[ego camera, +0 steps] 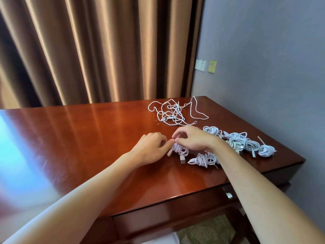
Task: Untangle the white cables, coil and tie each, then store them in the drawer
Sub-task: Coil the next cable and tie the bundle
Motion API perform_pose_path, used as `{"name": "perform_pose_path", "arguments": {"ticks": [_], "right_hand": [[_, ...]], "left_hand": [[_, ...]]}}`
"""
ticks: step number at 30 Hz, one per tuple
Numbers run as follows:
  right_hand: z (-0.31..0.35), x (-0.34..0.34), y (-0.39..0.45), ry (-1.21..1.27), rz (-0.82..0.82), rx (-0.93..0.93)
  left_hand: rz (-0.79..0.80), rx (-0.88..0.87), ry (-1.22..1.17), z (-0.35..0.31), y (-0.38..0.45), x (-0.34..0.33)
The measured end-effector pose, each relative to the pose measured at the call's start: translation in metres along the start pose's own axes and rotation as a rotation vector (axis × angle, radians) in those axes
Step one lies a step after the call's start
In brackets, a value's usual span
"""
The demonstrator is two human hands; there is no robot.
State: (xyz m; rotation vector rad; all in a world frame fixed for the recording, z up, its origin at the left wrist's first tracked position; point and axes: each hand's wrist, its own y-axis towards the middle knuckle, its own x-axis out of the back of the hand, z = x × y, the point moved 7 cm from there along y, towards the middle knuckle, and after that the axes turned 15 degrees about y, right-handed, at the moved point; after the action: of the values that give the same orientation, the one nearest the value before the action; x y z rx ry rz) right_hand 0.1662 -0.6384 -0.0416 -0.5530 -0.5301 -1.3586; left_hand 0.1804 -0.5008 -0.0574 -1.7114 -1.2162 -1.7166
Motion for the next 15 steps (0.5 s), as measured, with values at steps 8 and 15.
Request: {"name": "perform_pose_path", "arguments": {"ticks": [8, 15], "right_hand": [[-0.009, 0.021, 0.044, -0.047, -0.128, -0.038], [-0.016, 0.041, 0.09, -0.108, -0.277, -0.029]], "left_hand": [[-0.046, 0.112, -0.02, 0.03, 0.032, 0.002], [-0.075, 0.204, -0.155, 0.048, 0.094, -0.023]]}}
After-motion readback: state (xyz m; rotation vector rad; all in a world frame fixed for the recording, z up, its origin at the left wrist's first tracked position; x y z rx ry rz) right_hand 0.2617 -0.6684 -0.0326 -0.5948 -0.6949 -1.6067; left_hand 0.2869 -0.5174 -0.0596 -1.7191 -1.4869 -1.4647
